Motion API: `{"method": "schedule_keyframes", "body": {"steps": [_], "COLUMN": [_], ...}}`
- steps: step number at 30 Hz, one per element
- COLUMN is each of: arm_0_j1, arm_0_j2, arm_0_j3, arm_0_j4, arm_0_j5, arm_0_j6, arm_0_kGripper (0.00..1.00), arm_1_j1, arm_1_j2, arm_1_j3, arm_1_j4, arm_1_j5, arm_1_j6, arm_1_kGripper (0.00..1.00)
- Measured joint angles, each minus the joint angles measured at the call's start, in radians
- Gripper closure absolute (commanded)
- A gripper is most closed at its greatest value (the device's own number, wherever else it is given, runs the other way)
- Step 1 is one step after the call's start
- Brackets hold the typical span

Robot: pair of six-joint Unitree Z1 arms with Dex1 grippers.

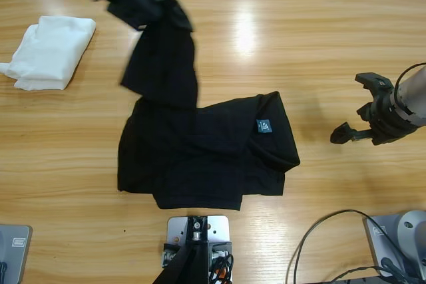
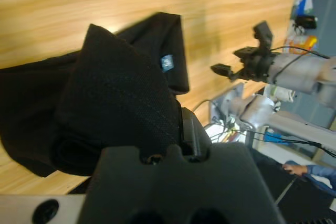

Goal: Fold clothes

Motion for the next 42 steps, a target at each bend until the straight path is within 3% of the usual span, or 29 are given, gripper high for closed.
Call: {"method": "schedule_keyframes", "body": {"steps": [5,9,10,11,12,13,22,26,30,32,37,41,42], "arm_0_j1": [-0.057,-0.097,-0.104,-0.11,-0.114,-0.117,-0.147,-0.149,-0.149,-0.147,-0.144,-0.131,-0.129], "arm_0_j2": [0.114,0.175,0.187,0.2,0.213,0.225,0.311,0.311,0.31,0.296,0.164,-0.005,-0.038], "arm_0_j3": [-0.119,-0.137,-0.137,-0.137,-0.138,-0.143,-0.441,-0.481,-0.481,-0.432,-0.118,0.186,0.237], "arm_0_j4": [0.0,0.011,0.017,0.021,0.023,0.024,0.024,0.063,0.226,0.3,0.315,0.172,0.142], "arm_0_j5": [-0.02,-0.029,-0.03,-0.03,-0.03,-0.03,-0.099,-0.121,-0.001,0.085,0.226,0.25,0.252], "arm_0_j6": [-0.024,-0.026,-0.026,-0.026,-0.025,-0.025,-0.018,-0.007,0.113,0.166,0.19,0.206,0.217], "arm_0_kGripper": [1.0,1.0,0.93,0.48,0.104,0.028,0.027,0.019,0.009,0.009,0.013,0.013,0.013], "arm_1_j1": [0.0,0.0,0.0,0.0,0.0,0.0,0.0,0.0,0.044,0.079,0.153,0.222,0.241], "arm_1_j2": [0.003,0.005,0.005,0.005,0.005,0.005,0.005,0.003,-0.059,-0.097,-0.155,-0.169,-0.166], "arm_1_j3": [0.0,0.0,0.0,0.0,0.0,0.0,0.012,0.01,-0.077,-0.157,-0.263,-0.273,-0.277], "arm_1_j4": [-0.001,-0.001,-0.001,-0.001,-0.001,-0.001,-0.001,0.007,0.081,0.111,0.132,0.098,0.075], "arm_1_j5": [0.0,0.0,0.0,0.0,0.0,0.0,0.001,0.0,-0.043,-0.044,0.01,0.103,0.123], "arm_1_j6": [0.0,0.0,0.0,0.0,0.0,0.0,0.0,-0.002,-0.069,-0.087,-0.085,0.142,0.23], "arm_1_kGripper": [0.0,0.0,0.0,0.0,0.0,0.0,0.0,0.0,0.043,0.148,0.147,0.165,0.294]}}
